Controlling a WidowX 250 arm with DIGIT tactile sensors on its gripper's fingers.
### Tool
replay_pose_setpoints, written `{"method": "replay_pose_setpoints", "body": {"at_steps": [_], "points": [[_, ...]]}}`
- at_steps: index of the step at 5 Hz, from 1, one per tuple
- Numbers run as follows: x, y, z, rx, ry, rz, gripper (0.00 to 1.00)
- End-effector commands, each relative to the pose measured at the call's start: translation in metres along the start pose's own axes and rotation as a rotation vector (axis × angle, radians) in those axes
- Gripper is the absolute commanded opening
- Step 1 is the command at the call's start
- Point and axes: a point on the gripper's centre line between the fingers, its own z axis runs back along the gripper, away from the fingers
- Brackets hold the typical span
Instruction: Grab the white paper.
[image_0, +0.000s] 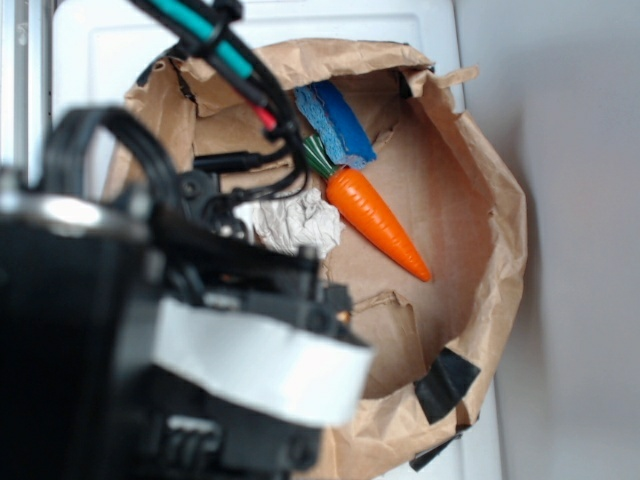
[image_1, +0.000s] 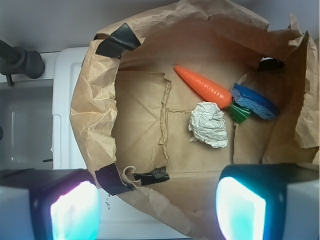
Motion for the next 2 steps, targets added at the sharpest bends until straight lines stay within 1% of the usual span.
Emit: {"method": "replay_pose_setpoints", "body": {"at_steps": [1,2], "points": [[0.021,0.016,-0.037,-0.012,-0.115,0.053,1.00],[0.032,0.023,-0.053,-0.013,-0.135,0.045,1.00]]}}
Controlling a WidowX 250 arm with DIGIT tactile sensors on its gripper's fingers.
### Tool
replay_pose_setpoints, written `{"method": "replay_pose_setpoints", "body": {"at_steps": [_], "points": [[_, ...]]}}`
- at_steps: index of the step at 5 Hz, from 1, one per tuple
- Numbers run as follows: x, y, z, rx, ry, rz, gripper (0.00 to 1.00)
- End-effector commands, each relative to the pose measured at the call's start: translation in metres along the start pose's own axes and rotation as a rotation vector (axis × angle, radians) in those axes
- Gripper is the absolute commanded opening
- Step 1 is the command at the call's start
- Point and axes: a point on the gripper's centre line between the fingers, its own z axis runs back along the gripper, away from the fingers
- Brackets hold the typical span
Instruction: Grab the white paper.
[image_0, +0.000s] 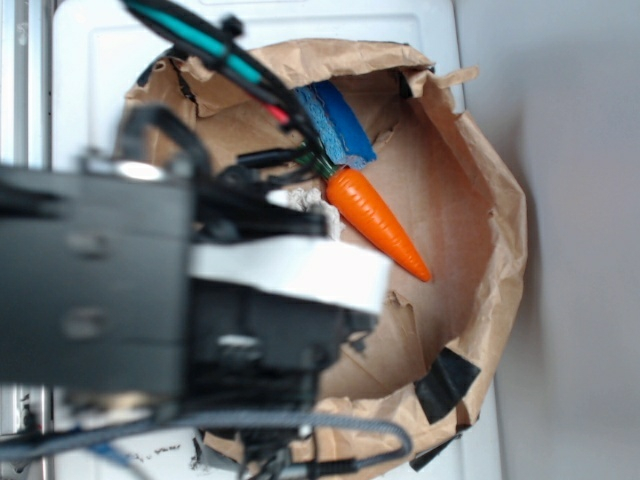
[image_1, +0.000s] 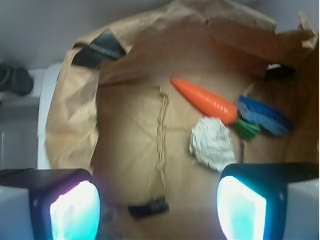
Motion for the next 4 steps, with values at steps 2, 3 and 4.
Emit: {"method": "replay_pose_setpoints", "body": {"at_steps": [2,3,4], "points": [[0.013,0.045,-0.018,-0.035,-0.099,0.009,1.00],[0.005,0.062,-0.034,-0.015,-0.143,-0.010,1.00],[0.006,0.065,-0.049,0.013,-0.139,0.028,1.00]]}}
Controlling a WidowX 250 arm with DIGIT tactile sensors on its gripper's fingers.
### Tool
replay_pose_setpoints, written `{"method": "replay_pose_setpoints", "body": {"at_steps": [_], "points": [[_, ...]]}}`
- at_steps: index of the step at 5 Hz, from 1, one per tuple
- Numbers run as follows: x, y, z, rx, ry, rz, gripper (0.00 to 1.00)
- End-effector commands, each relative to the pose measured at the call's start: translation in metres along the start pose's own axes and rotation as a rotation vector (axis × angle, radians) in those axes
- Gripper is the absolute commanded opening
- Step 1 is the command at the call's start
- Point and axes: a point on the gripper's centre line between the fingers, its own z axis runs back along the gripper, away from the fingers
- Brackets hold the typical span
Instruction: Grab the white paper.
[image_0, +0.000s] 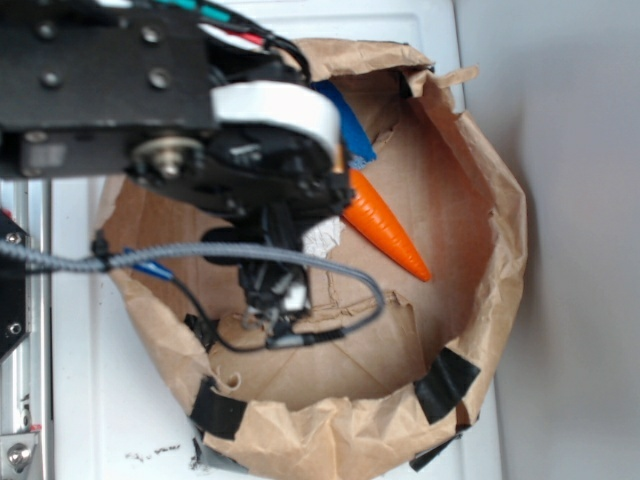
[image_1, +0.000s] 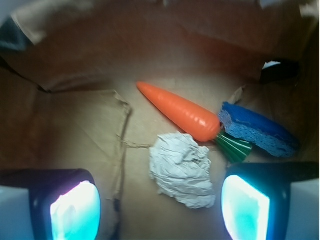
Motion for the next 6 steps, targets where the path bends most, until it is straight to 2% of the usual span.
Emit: {"method": "replay_pose_setpoints", "body": {"at_steps": [1,3,4,5,6], "points": [[0.003,0.005,-0.015,0.054,-0.070,0.052,1.00],[-0.013,-0.022,-0.049,0.096,-0.098,0.066,1.00],[-0.018,-0.028,-0.058,0.107,-0.099,0.079,0.86],[-0.021,-0.028,-0.065,0.112,-0.115,0.074,0.00],[-0.022,-0.030,-0.065,0.117,-0.135,0.057,0.00]]}}
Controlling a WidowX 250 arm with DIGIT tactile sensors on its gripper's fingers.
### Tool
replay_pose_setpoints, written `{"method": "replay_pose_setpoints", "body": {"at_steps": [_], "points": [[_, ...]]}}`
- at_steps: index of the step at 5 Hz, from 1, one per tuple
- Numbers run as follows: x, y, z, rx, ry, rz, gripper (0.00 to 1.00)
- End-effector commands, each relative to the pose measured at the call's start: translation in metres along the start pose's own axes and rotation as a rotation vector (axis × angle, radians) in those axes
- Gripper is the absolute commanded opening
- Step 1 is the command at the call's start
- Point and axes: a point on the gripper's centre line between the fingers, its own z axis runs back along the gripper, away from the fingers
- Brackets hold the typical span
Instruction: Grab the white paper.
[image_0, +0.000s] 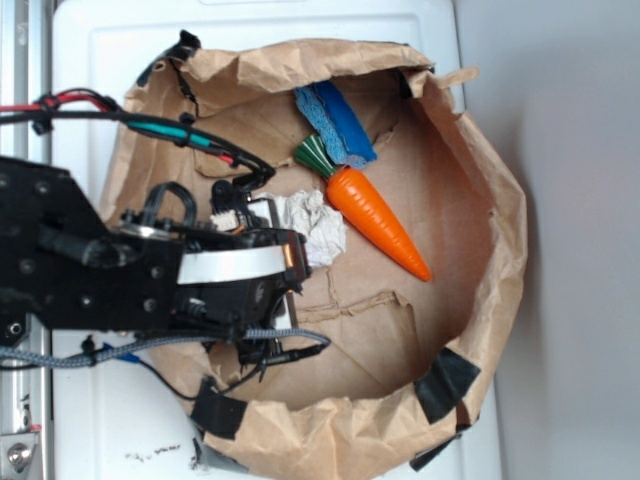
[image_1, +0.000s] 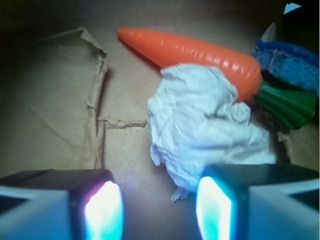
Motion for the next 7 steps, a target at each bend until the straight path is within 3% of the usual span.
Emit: {"method": "replay_pose_setpoints", "body": {"at_steps": [1,2,3,6,7], "points": [[0.008,-0.006,0.010,-0.014,-0.034,-0.036,0.31],[0.014,-0.001,0.019,-0.021,0.025,-0.077,1.00],[0.020,0.007,0.035,-0.056,0.042,-0.077,1.00],[0.041,0.009,0.026,0.005,0.076,-0.094,1.00],[0.041,-0.006,0.007,0.032,0.073,-0.106,1.00]]}}
